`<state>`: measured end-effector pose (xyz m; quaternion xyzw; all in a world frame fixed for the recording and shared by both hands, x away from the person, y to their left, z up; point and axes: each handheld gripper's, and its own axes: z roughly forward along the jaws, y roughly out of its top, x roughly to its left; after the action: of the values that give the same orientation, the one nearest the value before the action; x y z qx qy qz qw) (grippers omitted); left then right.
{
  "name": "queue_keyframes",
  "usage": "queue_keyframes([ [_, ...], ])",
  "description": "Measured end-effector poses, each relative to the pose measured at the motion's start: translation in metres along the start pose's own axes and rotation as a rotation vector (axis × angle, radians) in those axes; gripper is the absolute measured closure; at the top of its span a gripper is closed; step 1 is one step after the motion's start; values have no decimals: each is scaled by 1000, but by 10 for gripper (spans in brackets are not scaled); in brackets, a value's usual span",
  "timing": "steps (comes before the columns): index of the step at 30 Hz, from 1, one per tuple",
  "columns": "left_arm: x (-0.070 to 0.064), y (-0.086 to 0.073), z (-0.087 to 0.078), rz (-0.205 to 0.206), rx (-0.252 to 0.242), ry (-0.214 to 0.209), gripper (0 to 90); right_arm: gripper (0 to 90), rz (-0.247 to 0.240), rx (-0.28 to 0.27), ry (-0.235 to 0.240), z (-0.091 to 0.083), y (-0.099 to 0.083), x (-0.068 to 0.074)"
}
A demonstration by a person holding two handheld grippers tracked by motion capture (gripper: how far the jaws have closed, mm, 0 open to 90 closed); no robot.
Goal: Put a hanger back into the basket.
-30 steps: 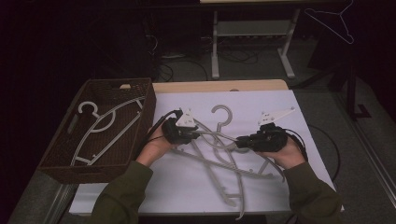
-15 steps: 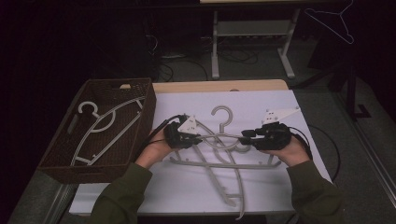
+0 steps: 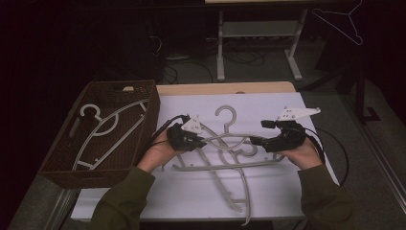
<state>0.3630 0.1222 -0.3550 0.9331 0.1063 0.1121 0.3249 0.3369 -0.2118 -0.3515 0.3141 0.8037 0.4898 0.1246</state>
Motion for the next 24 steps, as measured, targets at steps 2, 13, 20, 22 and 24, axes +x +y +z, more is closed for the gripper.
queue_keyframes([
  [2,2,2,-7,-17,6,14,824,134,3,-11,-17,-2,0,0],
  [13,19,3,-46,-127,-24,77,824,57,-2,-56,-90,-14,2,-2],
  [20,31,1,-73,-177,-45,118,824,0,13,-49,-141,-19,-1,-7],
  [22,34,-1,-82,-203,-46,138,824,0,17,-49,-147,-20,-3,-8],
  [24,38,-4,-90,-220,-48,154,824,0,17,-55,-159,-21,-4,-9],
])
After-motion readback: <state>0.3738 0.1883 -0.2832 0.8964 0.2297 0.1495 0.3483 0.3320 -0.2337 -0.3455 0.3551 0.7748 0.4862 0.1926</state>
